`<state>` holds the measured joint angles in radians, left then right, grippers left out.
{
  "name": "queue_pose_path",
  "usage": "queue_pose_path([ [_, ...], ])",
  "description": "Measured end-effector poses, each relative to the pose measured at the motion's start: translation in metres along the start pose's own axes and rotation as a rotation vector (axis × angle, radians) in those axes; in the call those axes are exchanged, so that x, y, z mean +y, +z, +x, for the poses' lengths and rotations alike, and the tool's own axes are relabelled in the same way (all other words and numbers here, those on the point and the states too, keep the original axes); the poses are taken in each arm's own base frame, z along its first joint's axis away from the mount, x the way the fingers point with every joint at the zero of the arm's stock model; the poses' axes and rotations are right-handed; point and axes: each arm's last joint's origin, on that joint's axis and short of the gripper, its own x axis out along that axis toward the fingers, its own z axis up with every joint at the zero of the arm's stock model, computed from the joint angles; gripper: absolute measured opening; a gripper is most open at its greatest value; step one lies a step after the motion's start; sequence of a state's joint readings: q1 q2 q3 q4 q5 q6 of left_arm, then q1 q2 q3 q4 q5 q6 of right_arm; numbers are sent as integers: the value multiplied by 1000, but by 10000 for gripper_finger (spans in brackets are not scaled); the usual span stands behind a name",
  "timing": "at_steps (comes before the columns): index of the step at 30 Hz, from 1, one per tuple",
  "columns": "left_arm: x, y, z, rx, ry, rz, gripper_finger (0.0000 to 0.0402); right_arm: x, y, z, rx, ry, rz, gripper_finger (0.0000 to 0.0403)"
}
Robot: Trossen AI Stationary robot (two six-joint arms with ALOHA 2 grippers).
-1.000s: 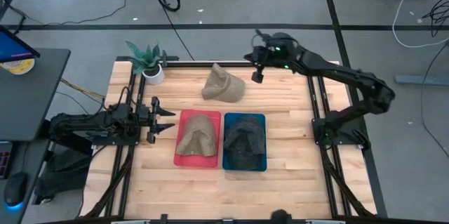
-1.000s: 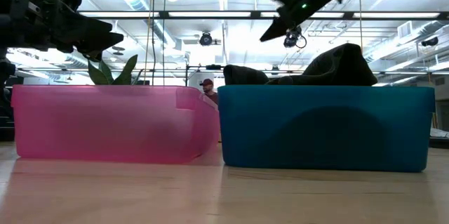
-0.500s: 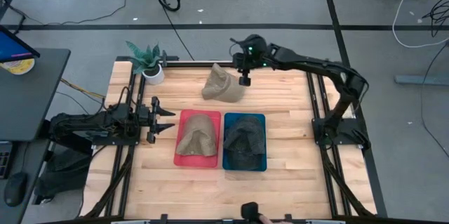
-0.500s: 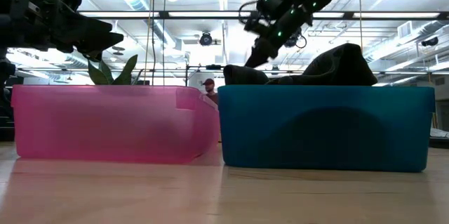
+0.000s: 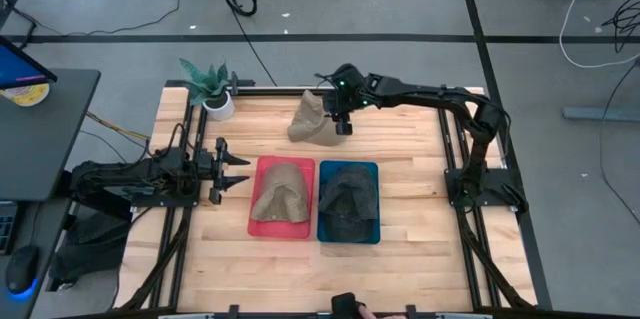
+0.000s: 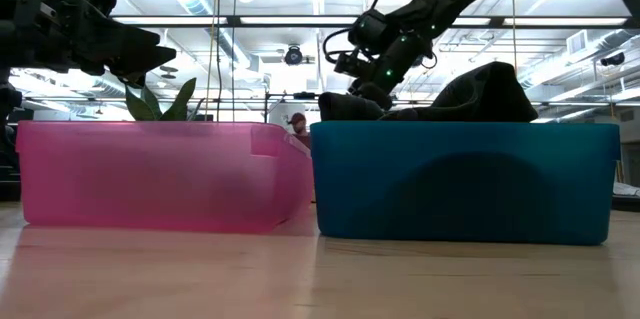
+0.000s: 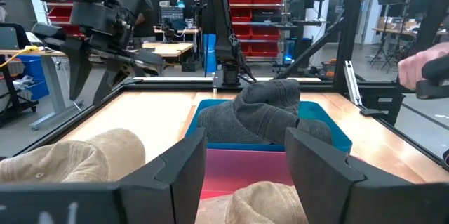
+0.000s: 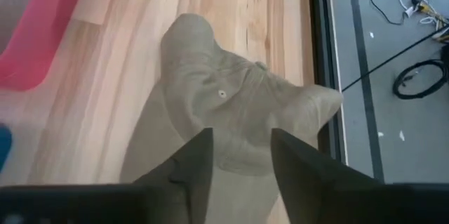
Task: Pick & Place hat
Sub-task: Put the brown cap into the red bin
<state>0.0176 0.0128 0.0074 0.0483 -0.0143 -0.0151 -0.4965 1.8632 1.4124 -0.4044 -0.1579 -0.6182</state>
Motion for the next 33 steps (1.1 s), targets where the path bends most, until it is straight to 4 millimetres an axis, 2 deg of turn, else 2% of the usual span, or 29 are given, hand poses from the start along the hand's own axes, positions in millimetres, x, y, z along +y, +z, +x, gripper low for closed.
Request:
queue_pose_path([
  [5, 0, 0, 0, 0, 0, 0, 197, -1, -2, 11, 3, -4, -32, 193],
  [10, 0, 0, 0, 0, 0, 0, 197, -9, 4, 28, 55, 32, -44, 213],
  [15, 0, 0, 0, 0, 0, 0, 197, -19, 16, 44, 104, 109, -59, 214],
  [21, 0, 0, 0, 1, 0, 0, 197, -9, 12, 52, 225, 241, -117, 212],
  [27, 0, 0, 0, 0, 0, 0, 197, -5, 6, 54, 284, 236, -127, 212],
  [33, 0, 0, 0, 0, 0, 0, 197, -8, 11, 56, 242, 196, -150, 210],
])
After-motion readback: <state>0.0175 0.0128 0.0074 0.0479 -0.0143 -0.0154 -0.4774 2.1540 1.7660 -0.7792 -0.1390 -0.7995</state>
